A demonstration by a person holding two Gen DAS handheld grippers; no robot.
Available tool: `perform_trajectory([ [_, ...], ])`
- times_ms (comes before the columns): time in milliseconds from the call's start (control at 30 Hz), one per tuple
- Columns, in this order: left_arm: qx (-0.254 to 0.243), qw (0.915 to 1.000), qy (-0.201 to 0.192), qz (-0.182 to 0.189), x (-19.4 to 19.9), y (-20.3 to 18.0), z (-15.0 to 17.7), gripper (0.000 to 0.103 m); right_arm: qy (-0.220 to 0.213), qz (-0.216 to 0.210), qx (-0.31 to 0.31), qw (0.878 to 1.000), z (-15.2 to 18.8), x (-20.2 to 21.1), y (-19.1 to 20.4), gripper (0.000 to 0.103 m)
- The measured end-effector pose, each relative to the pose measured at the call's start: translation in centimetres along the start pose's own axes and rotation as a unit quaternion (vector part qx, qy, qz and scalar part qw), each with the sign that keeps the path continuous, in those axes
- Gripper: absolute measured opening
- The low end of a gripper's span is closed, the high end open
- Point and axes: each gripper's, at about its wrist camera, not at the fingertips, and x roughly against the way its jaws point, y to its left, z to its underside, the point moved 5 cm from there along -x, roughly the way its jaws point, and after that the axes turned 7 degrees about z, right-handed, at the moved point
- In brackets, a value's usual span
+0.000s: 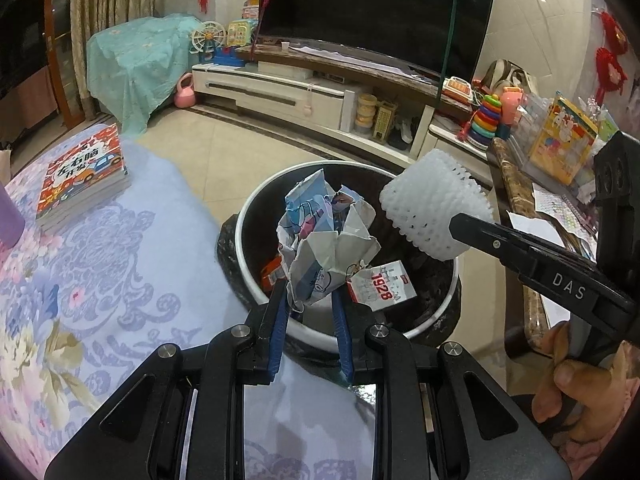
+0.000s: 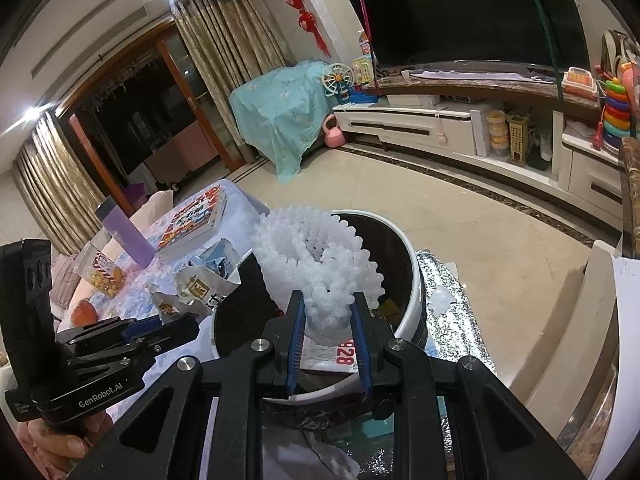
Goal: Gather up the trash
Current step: 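Carry the crumpled paper and white foam net over the bin with both tools, then open both tools to drop the crumpled paper and foam net into the bin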
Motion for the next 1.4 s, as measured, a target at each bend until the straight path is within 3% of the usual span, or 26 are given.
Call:
perform_trajectory([
  [1400,-0.01,0.999,0.044,-0.001,-4.1,0.1,-1.3,0.023,0.051,0.028,0.022,0.998,-1.3,-3.4,-0.3,0.025],
])
